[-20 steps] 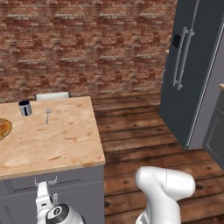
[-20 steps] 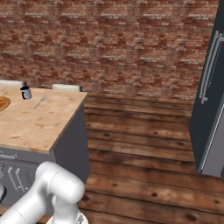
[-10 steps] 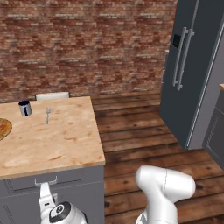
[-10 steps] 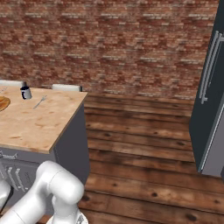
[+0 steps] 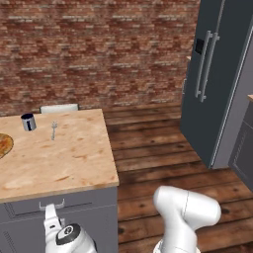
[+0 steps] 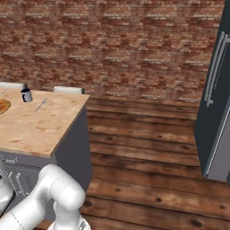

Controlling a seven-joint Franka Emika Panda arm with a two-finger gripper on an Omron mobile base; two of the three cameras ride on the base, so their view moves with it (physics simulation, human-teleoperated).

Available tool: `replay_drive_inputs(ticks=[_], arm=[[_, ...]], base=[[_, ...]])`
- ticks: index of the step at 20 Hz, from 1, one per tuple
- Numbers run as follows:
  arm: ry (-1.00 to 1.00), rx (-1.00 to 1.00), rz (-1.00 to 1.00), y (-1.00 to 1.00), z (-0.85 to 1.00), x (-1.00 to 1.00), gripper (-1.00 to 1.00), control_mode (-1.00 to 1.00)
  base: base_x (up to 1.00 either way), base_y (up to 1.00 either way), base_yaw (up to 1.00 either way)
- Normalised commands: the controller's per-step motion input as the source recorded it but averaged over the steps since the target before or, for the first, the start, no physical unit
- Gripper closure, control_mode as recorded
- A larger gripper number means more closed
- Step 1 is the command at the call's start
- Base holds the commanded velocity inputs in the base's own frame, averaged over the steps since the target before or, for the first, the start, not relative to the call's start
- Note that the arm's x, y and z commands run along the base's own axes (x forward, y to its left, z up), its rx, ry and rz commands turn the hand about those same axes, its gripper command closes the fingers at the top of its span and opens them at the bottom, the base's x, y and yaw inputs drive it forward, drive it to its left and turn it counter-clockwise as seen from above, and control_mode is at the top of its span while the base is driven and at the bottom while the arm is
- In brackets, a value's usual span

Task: Take the pizza cutter from the drawer on the left and place it on the dining counter for cutting.

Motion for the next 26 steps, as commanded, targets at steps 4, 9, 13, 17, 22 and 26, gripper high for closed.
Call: replay_drive_inputs(ticks=[4, 9, 13, 17, 22, 26], arm=[[0.0, 0.0, 0.0, 0.0, -0.06, 0.24, -1.0, -1.0], [0.0, 0.0, 0.0, 0.0, -0.06, 0.23, -1.0, -1.0], [0.0, 0.0, 0.0, 0.0, -0.07, 0.22, -1.0, -1.0], [0.0, 0.0, 0.0, 0.0, -0.01, 0.19, -1.0, -1.0], [0.0, 0.0, 0.0, 0.0, 0.0, 0.0, -1.0, -1.0], [0.0, 0.0, 0.0, 0.0, 0.0, 0.0, -1.0, -1.0]], base=[[0.0, 0.0, 0.0], [0.0, 0.0, 0.0], [0.0, 0.0, 0.0], [0.0, 0.0, 0.0], [0.0, 0.0, 0.0], [0.0, 0.0, 0.0]])
